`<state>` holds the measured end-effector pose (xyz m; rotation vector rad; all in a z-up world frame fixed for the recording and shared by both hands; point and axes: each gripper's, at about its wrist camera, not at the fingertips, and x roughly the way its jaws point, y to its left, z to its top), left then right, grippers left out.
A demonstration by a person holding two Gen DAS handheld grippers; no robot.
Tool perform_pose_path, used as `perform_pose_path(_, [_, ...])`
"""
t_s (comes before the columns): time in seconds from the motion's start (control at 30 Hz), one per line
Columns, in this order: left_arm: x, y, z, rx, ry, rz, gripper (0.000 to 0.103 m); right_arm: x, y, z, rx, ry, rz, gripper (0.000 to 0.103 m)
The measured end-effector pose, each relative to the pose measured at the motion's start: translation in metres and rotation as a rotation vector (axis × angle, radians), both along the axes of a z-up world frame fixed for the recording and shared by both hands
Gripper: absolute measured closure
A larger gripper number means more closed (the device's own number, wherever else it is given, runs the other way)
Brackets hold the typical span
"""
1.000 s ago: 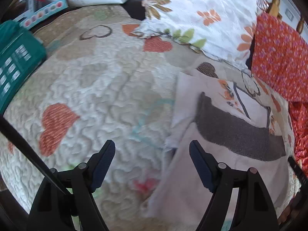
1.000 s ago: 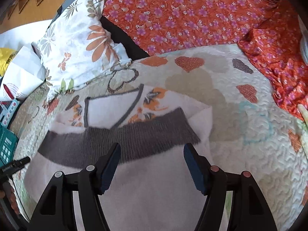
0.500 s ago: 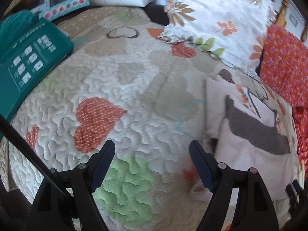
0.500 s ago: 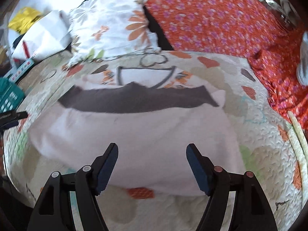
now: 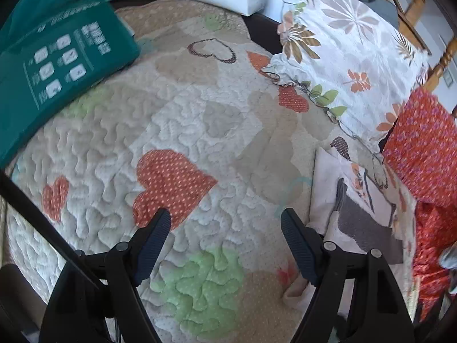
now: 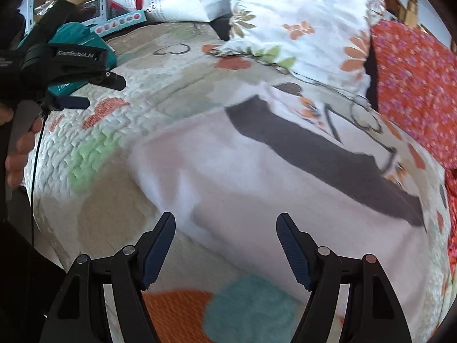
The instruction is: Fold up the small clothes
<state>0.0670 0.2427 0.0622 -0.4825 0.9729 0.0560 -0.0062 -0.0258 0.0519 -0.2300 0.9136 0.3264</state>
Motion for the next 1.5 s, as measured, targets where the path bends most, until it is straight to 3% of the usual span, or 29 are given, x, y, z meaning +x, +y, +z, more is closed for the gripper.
perform_pose_path(0.1, [-0.006, 0.007, -0.014, -0.073, 0.034, 0.012, 0.025, 0.022, -0.003, 0.01, 0.056, 0.031, -0.032, 0.025])
perform_pose_path(0.2, [-0.01, 0.004, -0.04, -0.277, 0.097, -0.02, 0.027, 0.052, -0.009, 0.019, 0.095, 0.076, -0.079, 0.025])
perform_pose_path(0.23, [-0.012, -0.001, -0.043, -0.295, 0.101, -0.024, 0.033, 0.06, -0.009, 0.021, 0.105, 0.097, -0.084, 0.025])
perform_pose_path(0.37, [-0.016, -0.028, -0.033, -0.265, 0.054, -0.111, 0.056, 0.102, -0.003, 0.018, 0.138, 0.218, -0.08, 0.025])
perform_pose_path(0.5, [-0.024, -0.047, -0.029, -0.281, 0.028, -0.158, 0.056, 0.128, 0.014, 0.01, 0.131, 0.299, -0.07, 0.025])
perform_pose_path(0.63, [-0.024, -0.061, -0.037, -0.297, 0.069, -0.203, 0.056, 0.148, 0.03, 0.0, 0.089, 0.34, -0.077, 0.025])
perform_pose_path(0.73, [-0.024, -0.067, -0.05, -0.356, 0.131, -0.231, 0.056, 0.158, 0.04, -0.01, 0.06, 0.375, -0.082, 0.025])
perform_pose_path(0.9, [-0.025, -0.073, -0.051, -0.376, 0.142, -0.245, 0.057, 0.166, 0.057, -0.021, 0.02, 0.416, -0.083, 0.025])
perform_pose_path(1.1, [-0.029, -0.079, -0.054, -0.444, 0.2, -0.303, 0.058, 0.165, 0.096, -0.043, -0.205, 0.436, -0.036, 0.023])
perform_pose_path(1.17, [-0.031, -0.074, -0.052, -0.476, 0.219, -0.321, 0.059, 0.166, 0.101, -0.042, -0.23, 0.428, -0.041, 0.024])
perform_pose_path(1.27, [-0.033, -0.061, -0.047, -0.527, 0.241, -0.361, 0.059, 0.166, 0.097, -0.041, -0.207, 0.429, -0.047, 0.033])
perform_pose_path(1.37, [-0.035, -0.04, -0.036, -0.557, 0.2, -0.336, 0.059, 0.157, 0.09, -0.037, -0.216, 0.368, -0.053, 0.06])
perform_pose_path(1.43, [-0.034, -0.027, -0.031, -0.535, 0.168, -0.29, 0.059, 0.149, 0.086, -0.035, -0.213, 0.333, -0.052, 0.075])
perform_pose_path(1.5, [-0.029, -0.015, -0.029, -0.491, 0.153, -0.227, 0.059, 0.143, 0.081, -0.031, -0.207, 0.301, -0.057, 0.083])
